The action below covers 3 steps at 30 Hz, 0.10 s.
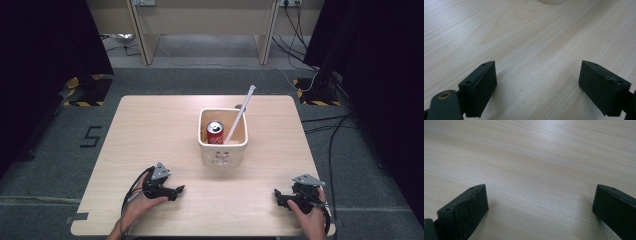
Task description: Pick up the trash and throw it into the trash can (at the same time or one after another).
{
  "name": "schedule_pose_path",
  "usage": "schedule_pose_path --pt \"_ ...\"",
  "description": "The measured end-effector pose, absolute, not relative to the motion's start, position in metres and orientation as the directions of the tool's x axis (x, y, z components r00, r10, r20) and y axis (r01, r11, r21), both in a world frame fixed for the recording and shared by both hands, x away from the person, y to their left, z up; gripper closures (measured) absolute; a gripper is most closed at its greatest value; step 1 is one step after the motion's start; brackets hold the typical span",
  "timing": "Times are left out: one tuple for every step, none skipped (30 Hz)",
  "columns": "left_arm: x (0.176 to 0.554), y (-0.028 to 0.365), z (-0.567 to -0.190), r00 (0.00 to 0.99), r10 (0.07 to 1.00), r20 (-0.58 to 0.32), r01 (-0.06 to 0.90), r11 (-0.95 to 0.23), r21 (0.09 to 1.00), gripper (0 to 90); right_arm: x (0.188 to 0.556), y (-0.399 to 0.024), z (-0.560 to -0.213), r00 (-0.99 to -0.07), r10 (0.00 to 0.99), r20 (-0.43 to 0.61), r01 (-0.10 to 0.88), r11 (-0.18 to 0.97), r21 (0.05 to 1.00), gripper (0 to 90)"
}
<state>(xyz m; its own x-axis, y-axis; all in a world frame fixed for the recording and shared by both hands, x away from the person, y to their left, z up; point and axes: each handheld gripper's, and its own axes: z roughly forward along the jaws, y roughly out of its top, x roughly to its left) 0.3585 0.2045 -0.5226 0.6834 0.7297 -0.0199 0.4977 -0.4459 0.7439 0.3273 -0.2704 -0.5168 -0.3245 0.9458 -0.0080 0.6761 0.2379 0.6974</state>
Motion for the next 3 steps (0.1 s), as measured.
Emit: schedule_pose_path --pt "0.3585 0.2045 -0.5226 0.683 0.73 -0.02 0.498 -0.446 0.744 14.3 0.3274 -0.2703 -0.5168 -0.324 0.946 -0.009 0.676 0.238 0.698 0.3" --pt "0.3585 0.2045 -0.5227 0.683 0.73 -0.02 0.498 -0.445 0.744 14.4 0.3274 -0.2703 -0.5167 -0.324 0.946 -0.008 0.676 0.238 0.697 0.3" --pt "0.3585 0.2045 -0.5227 0.683 0.73 -0.02 0.498 -0.445 0.744 14.4 0.3274 -0.2703 -0.5168 -0.324 0.946 -0.008 0.676 0.237 0.698 0.2"
